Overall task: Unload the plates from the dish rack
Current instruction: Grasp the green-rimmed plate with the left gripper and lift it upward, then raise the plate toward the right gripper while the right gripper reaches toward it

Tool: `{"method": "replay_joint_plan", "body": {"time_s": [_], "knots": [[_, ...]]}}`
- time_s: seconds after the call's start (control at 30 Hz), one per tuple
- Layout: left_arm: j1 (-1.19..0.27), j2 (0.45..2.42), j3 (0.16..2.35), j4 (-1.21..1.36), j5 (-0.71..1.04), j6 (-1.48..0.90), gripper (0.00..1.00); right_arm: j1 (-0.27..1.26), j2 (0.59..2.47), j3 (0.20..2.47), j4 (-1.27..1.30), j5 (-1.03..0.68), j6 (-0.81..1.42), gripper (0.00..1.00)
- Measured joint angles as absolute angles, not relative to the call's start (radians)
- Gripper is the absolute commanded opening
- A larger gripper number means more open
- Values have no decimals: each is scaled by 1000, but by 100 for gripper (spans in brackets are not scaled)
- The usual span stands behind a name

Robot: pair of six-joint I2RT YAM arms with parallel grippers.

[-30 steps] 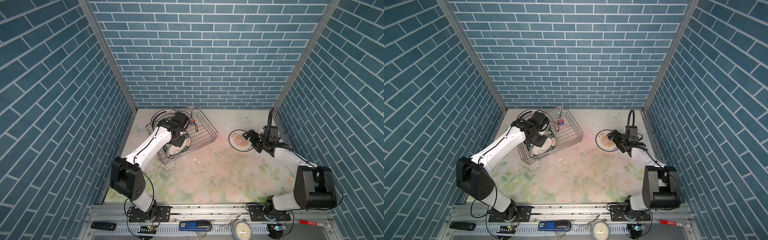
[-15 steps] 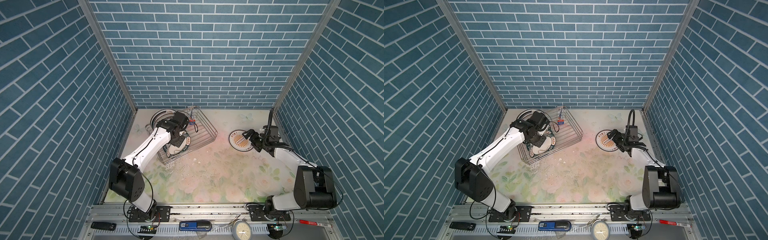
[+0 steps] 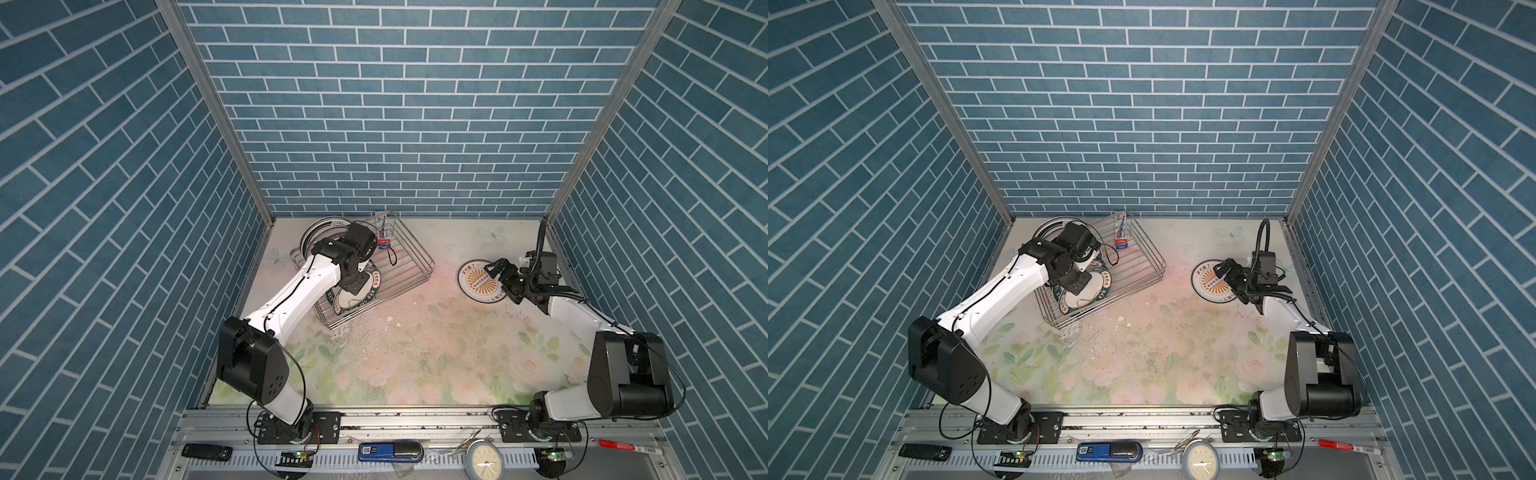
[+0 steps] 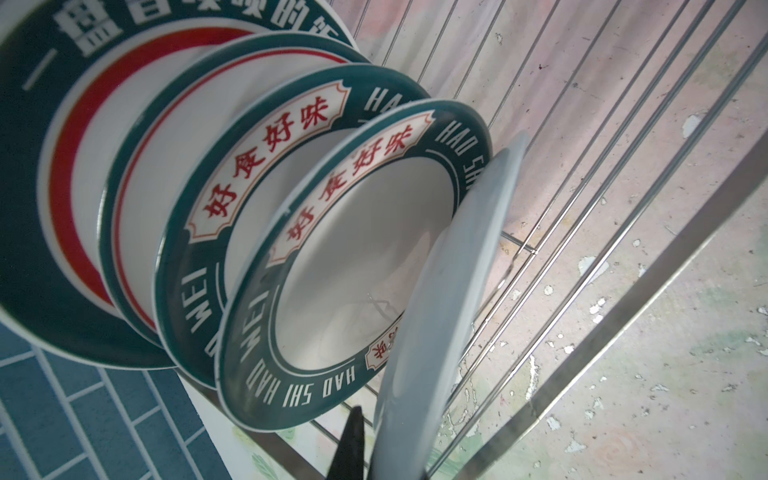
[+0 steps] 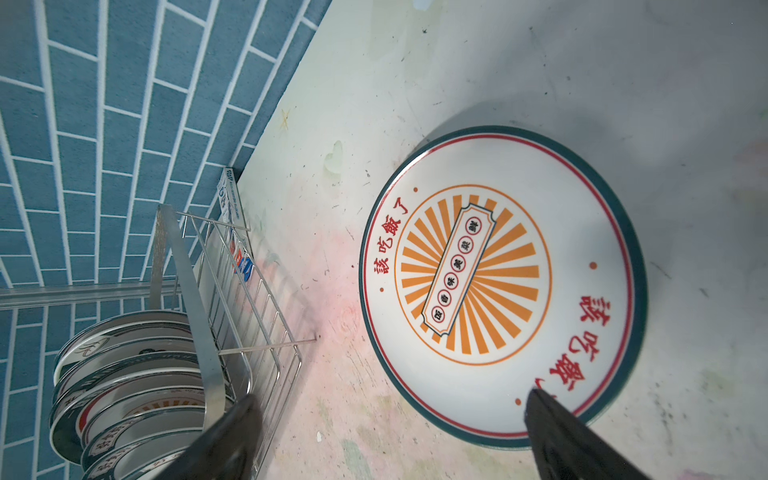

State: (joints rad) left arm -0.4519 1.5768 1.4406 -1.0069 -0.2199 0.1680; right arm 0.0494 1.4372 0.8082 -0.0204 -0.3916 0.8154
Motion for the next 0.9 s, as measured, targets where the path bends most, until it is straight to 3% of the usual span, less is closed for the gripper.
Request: {"method": "replay_joint_plan", "body": {"time_s": [0.9], "knots": [[-449, 1225, 1311, -862, -308, 141, 0, 49, 1436, 797, -3, -411, 833, 99]]}}
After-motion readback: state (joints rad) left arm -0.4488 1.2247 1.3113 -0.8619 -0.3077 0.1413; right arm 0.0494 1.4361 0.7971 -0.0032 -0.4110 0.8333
